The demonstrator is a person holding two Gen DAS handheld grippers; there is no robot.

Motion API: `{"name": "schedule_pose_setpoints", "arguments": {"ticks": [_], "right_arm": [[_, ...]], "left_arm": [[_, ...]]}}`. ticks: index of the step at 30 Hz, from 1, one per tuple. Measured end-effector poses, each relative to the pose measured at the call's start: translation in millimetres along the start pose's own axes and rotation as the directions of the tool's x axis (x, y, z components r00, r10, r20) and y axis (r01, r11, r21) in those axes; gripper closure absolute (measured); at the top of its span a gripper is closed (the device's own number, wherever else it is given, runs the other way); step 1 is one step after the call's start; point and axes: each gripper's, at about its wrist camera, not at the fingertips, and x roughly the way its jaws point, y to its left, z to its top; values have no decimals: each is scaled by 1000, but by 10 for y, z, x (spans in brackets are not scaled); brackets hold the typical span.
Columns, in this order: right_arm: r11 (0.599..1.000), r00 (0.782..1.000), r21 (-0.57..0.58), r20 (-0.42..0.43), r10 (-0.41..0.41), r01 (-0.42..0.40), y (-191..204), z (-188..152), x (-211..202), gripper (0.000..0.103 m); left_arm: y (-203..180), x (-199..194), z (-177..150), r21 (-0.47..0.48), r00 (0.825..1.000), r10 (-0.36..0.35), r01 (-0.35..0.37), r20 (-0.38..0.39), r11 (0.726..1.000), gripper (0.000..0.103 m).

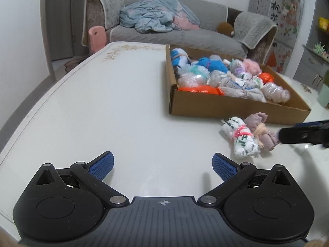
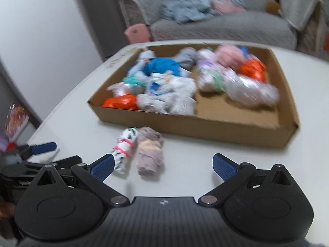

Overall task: Organize objects
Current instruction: 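Move both open tools back to the last bundles on the table, then grasp the white sock bundle with red tie with left tool while right tool grasps mauve sock bundle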

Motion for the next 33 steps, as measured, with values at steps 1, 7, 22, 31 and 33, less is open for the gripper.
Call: {"name": "schedule_pose_setpoints", "arguments": {"ticks": [1, 7, 22, 31, 33], "right_arm": [[999, 1000, -48, 10, -5, 5, 30, -24, 14, 10], [973, 1000, -229, 29, -3, 9, 92, -205, 65, 28], [961, 998, -275, 69, -6, 25, 132, -139, 222, 75], [979, 995, -199, 100, -21, 41, -216, -332, -112, 75], [982, 993, -180, 112, -26, 46, -284, -368, -172, 75]], "left_arm": [[15, -43, -8, 3, 1000, -5, 5, 10, 1000, 1], [-103, -163, -23, 72, 995, -80, 75, 65, 995, 1], [-446, -22, 62, 157, 987, -157, 149, 41, 976, 0], [-898, 255, 180, 199, 994, -105, 95, 39, 975, 3], [-975, 330, 185, 214, 996, -83, 71, 45, 974, 7]]}}
